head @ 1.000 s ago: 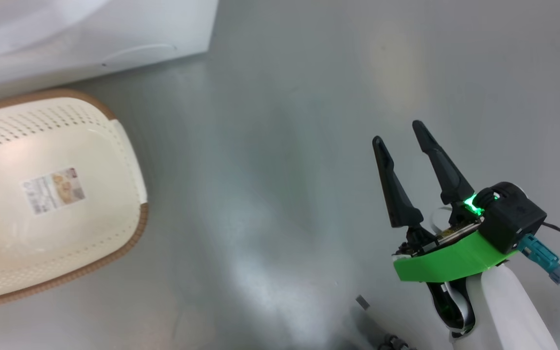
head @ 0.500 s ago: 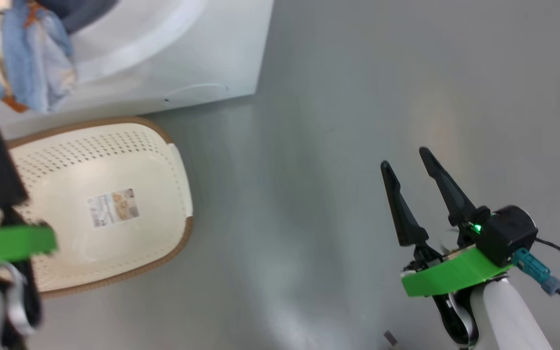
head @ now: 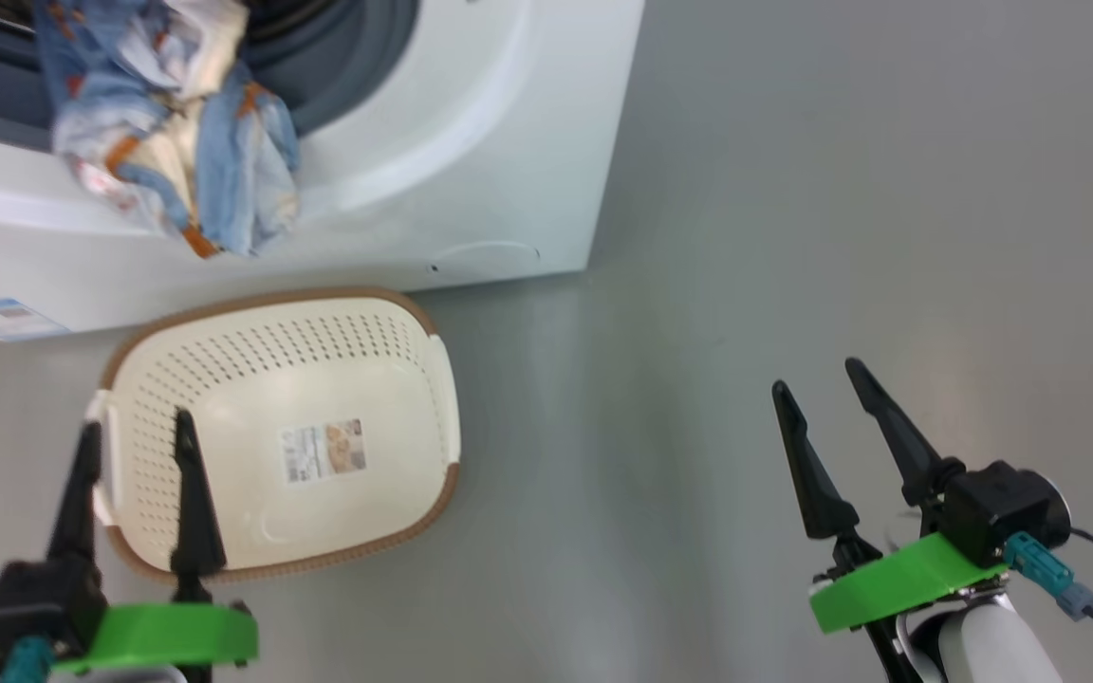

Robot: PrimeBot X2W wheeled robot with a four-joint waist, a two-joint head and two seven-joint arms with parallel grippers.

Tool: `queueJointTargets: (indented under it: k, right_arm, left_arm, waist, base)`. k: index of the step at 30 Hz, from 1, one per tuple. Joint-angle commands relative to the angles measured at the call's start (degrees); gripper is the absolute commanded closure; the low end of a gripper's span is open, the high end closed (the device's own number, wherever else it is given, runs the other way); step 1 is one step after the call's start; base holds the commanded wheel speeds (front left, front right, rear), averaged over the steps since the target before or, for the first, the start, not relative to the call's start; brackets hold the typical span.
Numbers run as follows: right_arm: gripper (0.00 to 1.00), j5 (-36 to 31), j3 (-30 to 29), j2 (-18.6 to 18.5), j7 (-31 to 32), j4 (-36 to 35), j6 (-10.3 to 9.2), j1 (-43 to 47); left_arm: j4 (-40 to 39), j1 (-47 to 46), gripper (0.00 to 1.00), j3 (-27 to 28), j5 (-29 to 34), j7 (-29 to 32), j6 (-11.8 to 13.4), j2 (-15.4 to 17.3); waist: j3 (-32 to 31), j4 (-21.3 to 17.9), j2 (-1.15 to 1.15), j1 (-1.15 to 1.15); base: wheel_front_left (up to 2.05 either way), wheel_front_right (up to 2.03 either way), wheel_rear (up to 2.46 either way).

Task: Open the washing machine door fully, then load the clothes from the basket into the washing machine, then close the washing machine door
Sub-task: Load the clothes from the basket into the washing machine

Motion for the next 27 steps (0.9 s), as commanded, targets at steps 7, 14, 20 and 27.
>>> queueJointTargets:
  k: [7,14,20,27]
  right_arm:
    - [0.0,-0.8,1.11,-0.03,1.86,-2.36,0.09,3.85]
    - [0.0,-1.0,1.44,-0.03,3.25,-3.92,0.09,5.42]
    - [0.0,-0.76,1.55,-0.03,3.77,-4.89,0.09,6.09]
    - [0.0,-0.87,1.51,-0.03,3.99,-5.39,0.09,6.35]
  left_arm:
    - [-1.01,4.43,0.0,-0.32,-0.09,0.11,1.02,0.22]
    - [-0.5,5.27,0.0,-1.22,-0.52,0.37,0.82,-0.1]
    - [-0.28,5.81,0.0,-1.37,-0.8,0.44,0.9,0.0]
    - [-0.22,5.72,0.0,-1.67,-0.99,0.48,0.94,-0.14]
  waist:
    - [-7.52,3.86,0.0,0.0]
    - [-9.29,4.64,0.0,0.0]
    - [-9.67,4.71,0.0,0.0]
    - [-9.32,4.76,0.0,0.0]
  base:
    - [0.0,0.0,0.0]
    - [0.0,0.0,0.0]
    - [0.0,0.0,0.0]
    - [0.0,0.0,0.0]
